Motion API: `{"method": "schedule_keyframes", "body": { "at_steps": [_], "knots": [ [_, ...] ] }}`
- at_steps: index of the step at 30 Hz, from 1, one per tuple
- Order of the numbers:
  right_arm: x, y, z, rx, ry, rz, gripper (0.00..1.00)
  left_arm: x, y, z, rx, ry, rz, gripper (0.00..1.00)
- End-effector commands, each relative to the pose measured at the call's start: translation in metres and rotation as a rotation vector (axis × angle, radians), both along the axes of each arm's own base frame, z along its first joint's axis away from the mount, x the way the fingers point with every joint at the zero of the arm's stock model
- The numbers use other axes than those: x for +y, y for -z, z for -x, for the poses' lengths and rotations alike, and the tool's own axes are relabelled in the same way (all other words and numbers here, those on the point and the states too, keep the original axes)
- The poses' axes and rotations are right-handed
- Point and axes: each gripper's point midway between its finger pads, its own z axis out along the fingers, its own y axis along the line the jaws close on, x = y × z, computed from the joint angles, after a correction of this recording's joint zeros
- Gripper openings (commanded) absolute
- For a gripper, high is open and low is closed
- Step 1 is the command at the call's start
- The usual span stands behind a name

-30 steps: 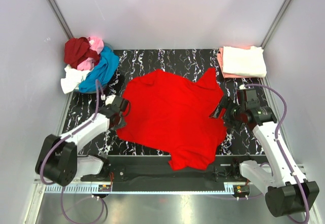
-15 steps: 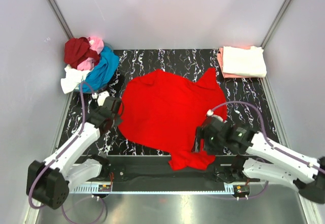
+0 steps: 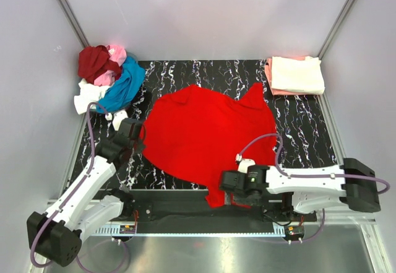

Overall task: Fold and stack the t-shirts
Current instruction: Flatten the tshirt out

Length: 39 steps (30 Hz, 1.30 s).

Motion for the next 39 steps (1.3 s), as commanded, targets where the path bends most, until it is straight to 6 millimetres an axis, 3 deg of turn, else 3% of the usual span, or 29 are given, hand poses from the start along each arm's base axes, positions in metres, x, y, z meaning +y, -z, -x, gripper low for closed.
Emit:
{"method": "schedule_keyframes", "body": {
  "at_steps": [1, 4, 10, 14, 18, 19, 21, 22, 25, 28, 29, 30, 35, 37, 39],
  "knots": [
    [0.018, -0.003, -0.018, -0.085, 0.021, 0.013, 0.82, 0.000, -0.024, -0.010, -0.072, -0.002, 0.013, 0.00],
    [0.027, 0.000, -0.026, -0.083, 0.003, 0.033, 0.81, -0.001, -0.024, -0.009, -0.075, 0.002, 0.015, 0.00],
    [0.038, 0.009, -0.048, -0.046, -0.016, 0.018, 0.70, -0.001, -0.025, -0.011, -0.083, 0.009, 0.014, 0.00],
    [0.046, 0.014, -0.046, -0.010, -0.073, 0.092, 0.65, 0.001, -0.024, -0.009, -0.084, 0.008, 0.005, 0.00],
    [0.053, 0.025, -0.031, 0.010, -0.152, 0.191, 0.50, -0.001, -0.026, -0.009, -0.098, 0.016, 0.020, 0.00],
    [0.053, 0.025, -0.028, 0.012, -0.157, 0.203, 0.40, -0.001, -0.028, -0.008, -0.102, 0.019, 0.023, 0.00],
    [0.056, 0.023, -0.024, 0.008, -0.168, 0.191, 0.30, -0.002, -0.030, -0.008, -0.107, 0.031, 0.029, 0.00],
    [0.053, 0.024, -0.021, 0.014, -0.168, 0.186, 0.18, -0.003, -0.034, -0.008, -0.120, 0.035, 0.034, 0.00],
    [0.052, 0.019, -0.021, 0.002, -0.160, 0.137, 0.00, -0.006, -0.042, -0.006, -0.144, 0.060, 0.052, 0.00],
    [0.045, -0.001, -0.028, -0.050, -0.130, 0.115, 0.00, -0.010, -0.058, 0.000, -0.171, 0.094, 0.080, 0.00],
    [0.041, -0.016, -0.031, -0.078, -0.120, 0.098, 0.00, -0.011, -0.076, 0.002, -0.216, 0.110, 0.097, 0.00],
    [0.025, -0.027, -0.032, -0.090, -0.103, 0.143, 0.00, -0.011, -0.086, 0.005, -0.236, 0.117, 0.103, 0.00],
    [0.002, -0.136, -0.062, -0.321, 0.000, -0.027, 0.00, -0.004, -0.158, 0.026, -0.390, 0.152, 0.138, 0.00],
    [-0.011, -0.170, -0.076, -0.392, 0.043, -0.067, 0.00, -0.003, -0.168, 0.031, -0.404, 0.162, 0.139, 0.00],
    [-0.018, -0.186, -0.096, -0.434, 0.028, -0.086, 0.00, -0.003, -0.169, 0.030, -0.400, 0.166, 0.135, 0.00]
  ]
}}
